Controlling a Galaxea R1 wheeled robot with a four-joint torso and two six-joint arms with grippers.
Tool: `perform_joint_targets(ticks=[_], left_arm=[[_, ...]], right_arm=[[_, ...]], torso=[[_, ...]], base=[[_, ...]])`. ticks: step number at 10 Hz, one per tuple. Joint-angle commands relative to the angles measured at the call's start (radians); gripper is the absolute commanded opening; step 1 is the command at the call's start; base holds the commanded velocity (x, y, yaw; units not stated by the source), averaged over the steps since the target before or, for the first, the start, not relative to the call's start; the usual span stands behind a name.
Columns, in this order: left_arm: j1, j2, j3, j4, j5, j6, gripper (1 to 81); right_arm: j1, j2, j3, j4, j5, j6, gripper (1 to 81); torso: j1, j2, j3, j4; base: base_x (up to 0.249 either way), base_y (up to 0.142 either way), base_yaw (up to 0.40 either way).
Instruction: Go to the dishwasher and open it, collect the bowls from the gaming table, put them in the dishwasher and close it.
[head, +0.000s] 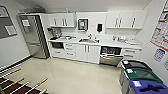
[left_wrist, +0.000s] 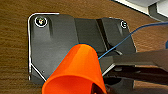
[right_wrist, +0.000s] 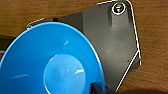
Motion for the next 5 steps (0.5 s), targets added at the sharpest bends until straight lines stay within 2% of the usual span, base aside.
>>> perform_joint_targets(ticks=[1,3,5], left_arm=[[-0.037,-0.013,0.002,0.002,0.034,-0.003,1.0],[-0.037,-0.014,0.002,0.002,0.034,-0.005,1.0],[-0.037,-0.013,0.002,0.001,0.034,-0.005,1.0]], right_arm=[[0.038,0.031,0.031,-0.030,0.005,-0.010,1.0],[0.038,0.030,0.031,-0.030,0.005,-0.010,1.0],[0.037,0.028,0.031,-0.030,0.005,-0.010,1.0]], torso=[[0.000,0.000,0.000,0.000],[0.000,0.000,0.000,0.000],[0.000,0.000,0.000,0.000]], base=[[0.167,0.000,0.000],[0.167,0.000,0.000],[0.167,-0.065,0.000]])
